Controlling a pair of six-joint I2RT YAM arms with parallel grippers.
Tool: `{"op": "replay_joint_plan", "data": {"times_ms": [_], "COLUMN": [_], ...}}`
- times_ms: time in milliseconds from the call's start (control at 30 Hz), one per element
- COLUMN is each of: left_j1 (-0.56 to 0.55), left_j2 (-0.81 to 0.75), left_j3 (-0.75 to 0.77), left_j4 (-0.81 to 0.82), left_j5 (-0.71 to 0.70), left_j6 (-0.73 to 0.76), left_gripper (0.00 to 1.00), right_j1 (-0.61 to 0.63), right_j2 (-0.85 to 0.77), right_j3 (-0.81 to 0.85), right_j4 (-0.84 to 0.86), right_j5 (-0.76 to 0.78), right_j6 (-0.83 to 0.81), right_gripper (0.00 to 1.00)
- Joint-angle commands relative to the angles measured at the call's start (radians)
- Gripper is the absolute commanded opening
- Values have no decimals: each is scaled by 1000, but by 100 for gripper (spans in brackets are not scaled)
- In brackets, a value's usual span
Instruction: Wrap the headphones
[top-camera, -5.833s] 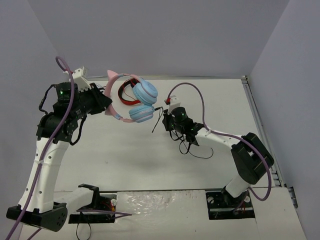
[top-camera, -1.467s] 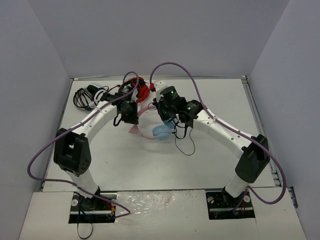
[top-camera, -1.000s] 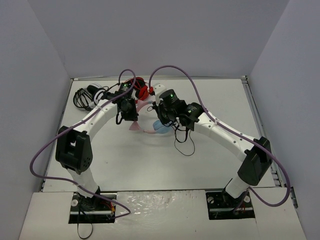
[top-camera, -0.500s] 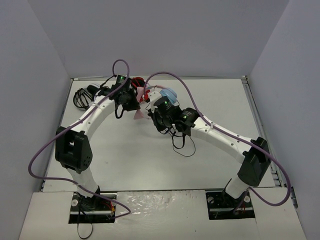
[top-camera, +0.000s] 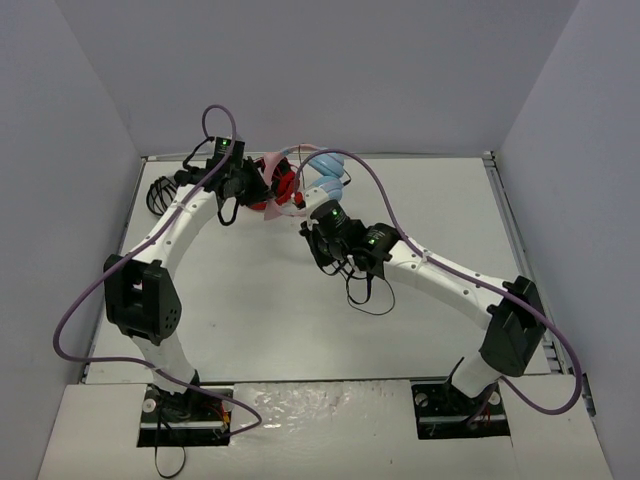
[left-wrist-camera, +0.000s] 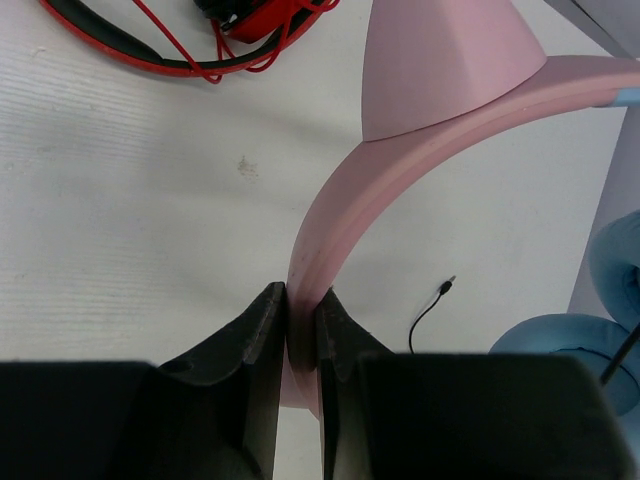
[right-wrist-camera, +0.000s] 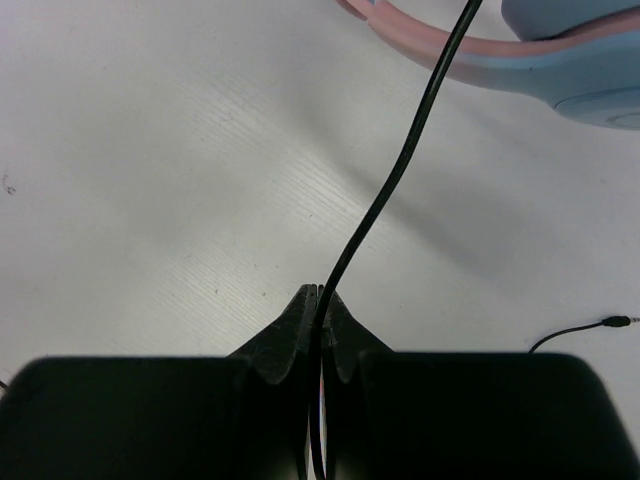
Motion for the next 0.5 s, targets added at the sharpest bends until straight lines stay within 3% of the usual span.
{"op": "replay_joint_plan", "data": {"times_ms": [0,467], "left_j1": [17,31], "left_j2": [-59,-89], "left_j3": [77,10], "left_j4": [186,352], "left_j5": [74,136], "left_j6": [-102,-219], "left_gripper": [0,0], "right_j1": [7,8], "right_j2": [-55,-40], "right_j3": [-36,-148], "right_j4": [106,324], "right_j5": [22,11], "right_j6": [28,67], "right_gripper": [0,0]}}
